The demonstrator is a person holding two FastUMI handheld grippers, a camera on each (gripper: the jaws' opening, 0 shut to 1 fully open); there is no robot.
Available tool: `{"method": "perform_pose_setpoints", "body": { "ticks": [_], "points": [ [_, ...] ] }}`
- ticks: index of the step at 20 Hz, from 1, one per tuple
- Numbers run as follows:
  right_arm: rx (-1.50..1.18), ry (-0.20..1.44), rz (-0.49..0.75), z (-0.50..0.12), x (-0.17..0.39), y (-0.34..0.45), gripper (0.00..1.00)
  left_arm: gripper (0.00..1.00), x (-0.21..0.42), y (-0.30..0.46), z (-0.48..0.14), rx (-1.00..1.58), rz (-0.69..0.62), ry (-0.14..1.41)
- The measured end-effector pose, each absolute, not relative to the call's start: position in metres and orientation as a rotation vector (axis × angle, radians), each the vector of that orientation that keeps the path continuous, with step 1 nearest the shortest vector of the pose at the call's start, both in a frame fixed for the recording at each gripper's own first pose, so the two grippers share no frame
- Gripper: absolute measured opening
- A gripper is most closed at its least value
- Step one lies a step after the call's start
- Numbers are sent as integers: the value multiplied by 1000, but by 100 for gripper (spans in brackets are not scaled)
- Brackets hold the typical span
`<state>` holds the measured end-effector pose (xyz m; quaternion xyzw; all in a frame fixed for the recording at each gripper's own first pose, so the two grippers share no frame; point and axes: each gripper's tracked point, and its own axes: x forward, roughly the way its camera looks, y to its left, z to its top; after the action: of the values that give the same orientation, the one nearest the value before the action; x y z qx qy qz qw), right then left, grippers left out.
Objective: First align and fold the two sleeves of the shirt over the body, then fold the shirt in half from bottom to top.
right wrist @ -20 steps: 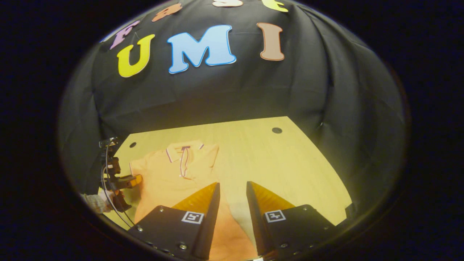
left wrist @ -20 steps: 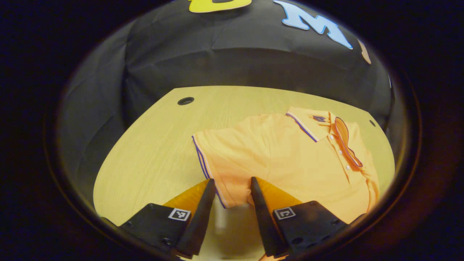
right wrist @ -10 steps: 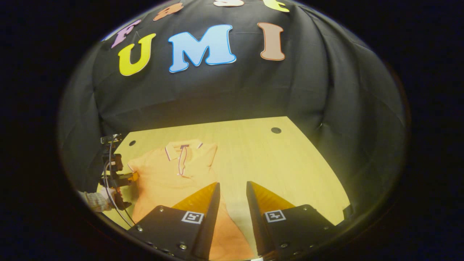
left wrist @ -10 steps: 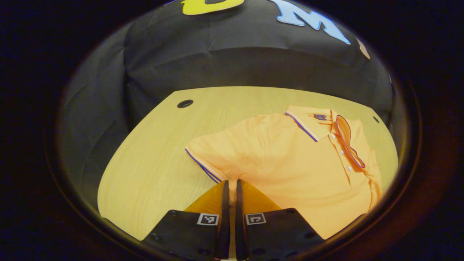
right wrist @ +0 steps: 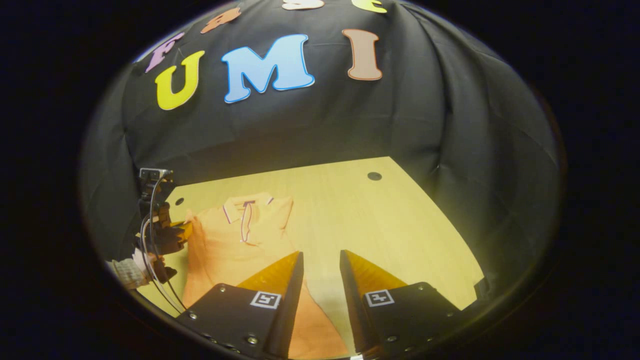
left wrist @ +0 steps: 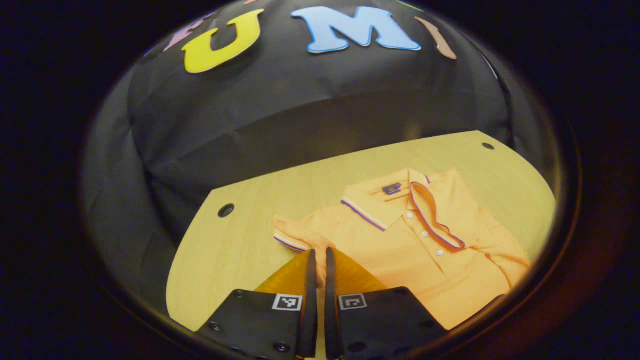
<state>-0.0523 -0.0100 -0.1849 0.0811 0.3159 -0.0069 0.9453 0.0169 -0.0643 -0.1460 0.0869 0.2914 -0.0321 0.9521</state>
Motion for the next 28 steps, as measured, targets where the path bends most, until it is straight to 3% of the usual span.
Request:
{"method": "perform_pose_setpoints", "body": {
  "ticks": [5, 11, 13, 15, 20, 25, 26, 28],
  "points": [
    [178, 639, -41, -186, -60, -24, 47, 13, 25, -125, -138, 240, -188, 567],
    [205, 639, -91, -189, -76, -47, 46, 13, 21, -171, -163, 268, -247, 627],
    [211, 643, -98, -192, -79, -52, 46, 23, 19, -177, -162, 259, -256, 635],
    [214, 648, -97, -195, -82, -53, 47, 46, 17, -183, -157, 237, -271, 627],
    [210, 656, -57, -202, -82, -43, 47, 66, -3, -175, -135, 159, -248, 609],
    [185, 686, 29, -221, -85, -21, 47, 66, -46, -144, -119, 33, -208, 619],
    [178, 697, 48, -226, -87, -17, 47, 72, -60, -136, -119, 27, -198, 623],
    [161, 730, 88, -239, -93, -7, 47, 71, -86, -120, -121, 25, -183, 645]
  ]
}}
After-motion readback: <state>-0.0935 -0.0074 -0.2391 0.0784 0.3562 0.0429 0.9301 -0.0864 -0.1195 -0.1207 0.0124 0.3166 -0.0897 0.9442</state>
